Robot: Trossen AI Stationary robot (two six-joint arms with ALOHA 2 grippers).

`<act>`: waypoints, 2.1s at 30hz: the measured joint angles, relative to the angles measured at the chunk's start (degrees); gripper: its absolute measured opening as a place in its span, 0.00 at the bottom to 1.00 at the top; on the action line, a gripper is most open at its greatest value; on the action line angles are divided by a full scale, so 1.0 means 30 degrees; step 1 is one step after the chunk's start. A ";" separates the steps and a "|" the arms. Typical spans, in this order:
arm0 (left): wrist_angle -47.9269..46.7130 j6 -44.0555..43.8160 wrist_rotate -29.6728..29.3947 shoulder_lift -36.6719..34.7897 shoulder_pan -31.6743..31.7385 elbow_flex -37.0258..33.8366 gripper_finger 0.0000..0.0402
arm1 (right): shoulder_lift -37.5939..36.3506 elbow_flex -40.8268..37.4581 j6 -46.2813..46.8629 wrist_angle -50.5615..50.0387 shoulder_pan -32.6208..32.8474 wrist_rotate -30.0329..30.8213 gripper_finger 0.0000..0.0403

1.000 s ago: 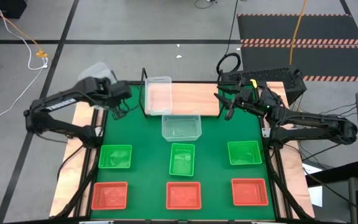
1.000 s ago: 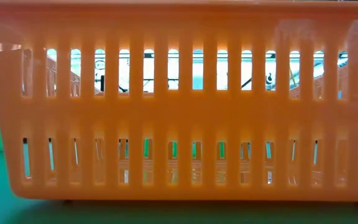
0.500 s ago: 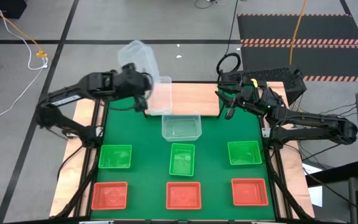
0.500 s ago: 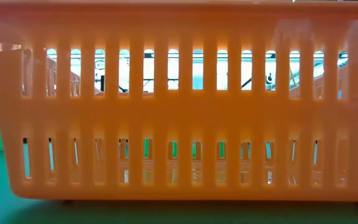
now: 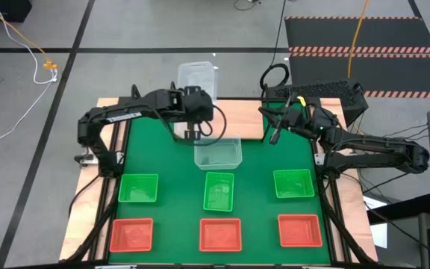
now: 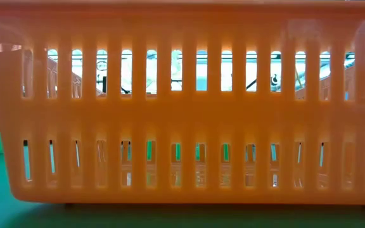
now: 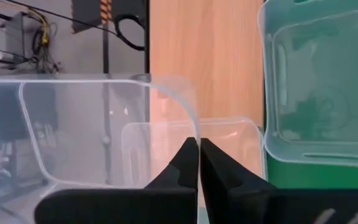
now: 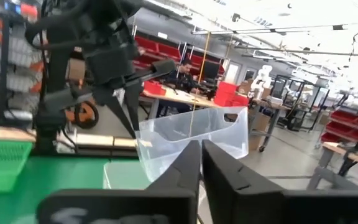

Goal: Stack baskets on shelf by color
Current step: Stack the left transparent bin on the top of the other transparent bin on the shelf

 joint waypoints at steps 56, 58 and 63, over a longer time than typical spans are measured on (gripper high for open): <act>-0.4292 -0.4195 0.4556 0.2893 0.1414 0.1215 0.18 | 0.0000 0.0000 -0.0253 0.0041 0.0000 0.0024 0.00; -0.4358 -0.3923 0.4558 0.2893 0.1441 0.1215 0.23 | 0.0000 0.0000 -0.0253 0.0041 0.0000 0.0022 0.00; -0.5298 -0.3245 0.4706 0.2893 0.1258 0.1215 0.35 | 0.0000 0.0000 -0.0348 0.0041 0.0000 0.0029 0.00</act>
